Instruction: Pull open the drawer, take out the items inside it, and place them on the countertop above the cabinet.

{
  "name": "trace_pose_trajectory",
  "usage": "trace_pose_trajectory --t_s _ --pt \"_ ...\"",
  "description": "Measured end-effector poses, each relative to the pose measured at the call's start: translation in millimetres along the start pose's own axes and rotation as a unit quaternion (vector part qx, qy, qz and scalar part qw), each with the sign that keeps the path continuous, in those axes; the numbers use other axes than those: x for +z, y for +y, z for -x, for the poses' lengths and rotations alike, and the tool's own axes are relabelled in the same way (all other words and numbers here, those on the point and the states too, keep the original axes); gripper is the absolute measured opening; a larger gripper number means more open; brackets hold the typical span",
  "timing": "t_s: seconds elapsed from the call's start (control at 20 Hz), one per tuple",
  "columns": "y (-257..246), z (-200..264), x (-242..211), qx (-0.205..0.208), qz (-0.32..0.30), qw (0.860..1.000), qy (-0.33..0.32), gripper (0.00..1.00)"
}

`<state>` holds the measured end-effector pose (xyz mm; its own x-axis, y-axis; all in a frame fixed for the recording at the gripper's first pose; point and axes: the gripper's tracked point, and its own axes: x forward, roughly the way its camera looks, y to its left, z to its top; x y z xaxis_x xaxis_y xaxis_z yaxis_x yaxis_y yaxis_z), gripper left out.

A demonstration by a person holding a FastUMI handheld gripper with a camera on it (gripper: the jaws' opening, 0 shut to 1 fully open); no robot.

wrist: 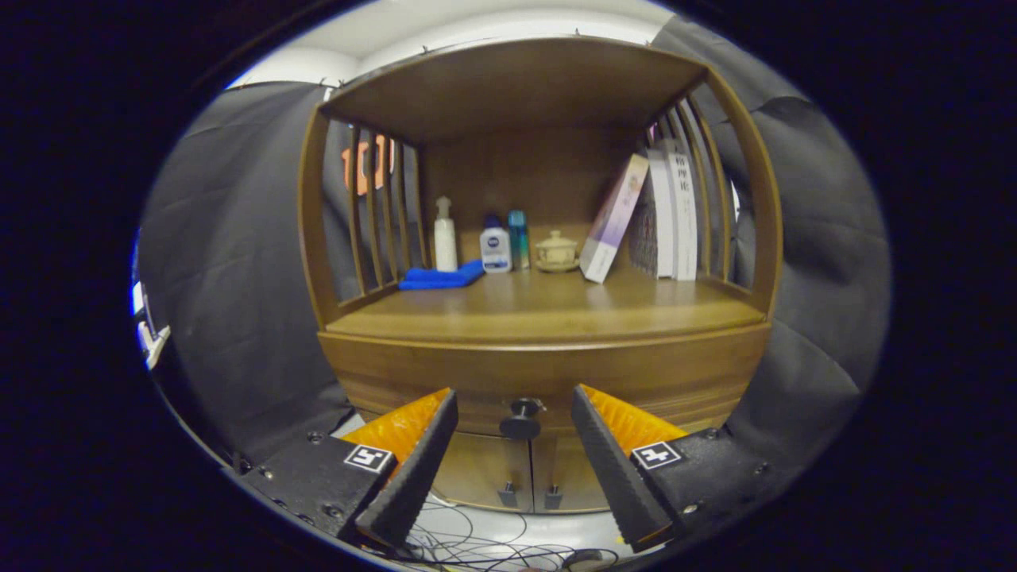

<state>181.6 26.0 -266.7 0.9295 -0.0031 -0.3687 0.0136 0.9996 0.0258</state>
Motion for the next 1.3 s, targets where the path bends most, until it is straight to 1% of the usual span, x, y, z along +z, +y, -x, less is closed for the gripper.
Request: trace_pose_trajectory --t_s 0.05,0.25,0.3,0.35,0.45,0.5,0.65,0.75,0.8,0.9,0.95,1.05,1.15,1.3 --pt "-3 -12 -7 -0.006 -0.001 1.000 0.009 0.90" --pt "-4 -45 -28 -0.016 -0.003 0.999 0.027 0.78" --pt "-7 -47 -33 -0.021 -0.001 0.999 0.032 0.76" --pt "-8 -53 -35 -0.024 -0.001 0.999 0.035 0.72" --pt "-6 -65 -36 -0.027 -0.015 0.999 0.039 0.67" --pt "-4 -68 -36 -0.028 -0.019 0.999 0.038 0.66" --pt "-4 -77 -40 -0.037 -0.011 0.999 0.039 0.53" --pt "-6 -78 -43 -0.048 0.012 0.999 0.022 0.51" --pt "-7 -79 -42 -0.050 0.015 0.998 0.021 0.49" --pt "-6 -78 -43 -0.047 -0.005 0.999 0.027 0.44" --pt "-6 -77 -43 -0.046 -0.012 0.998 0.032 0.40" --pt "-7 -73 -45 -0.050 -0.003 0.998 0.033 0.38" --pt "-9 -59 -50 -0.053 0.000 0.998 0.029 0.38" --pt "-6 -35 -59 -0.038 -0.011 0.999 0.032 0.38"
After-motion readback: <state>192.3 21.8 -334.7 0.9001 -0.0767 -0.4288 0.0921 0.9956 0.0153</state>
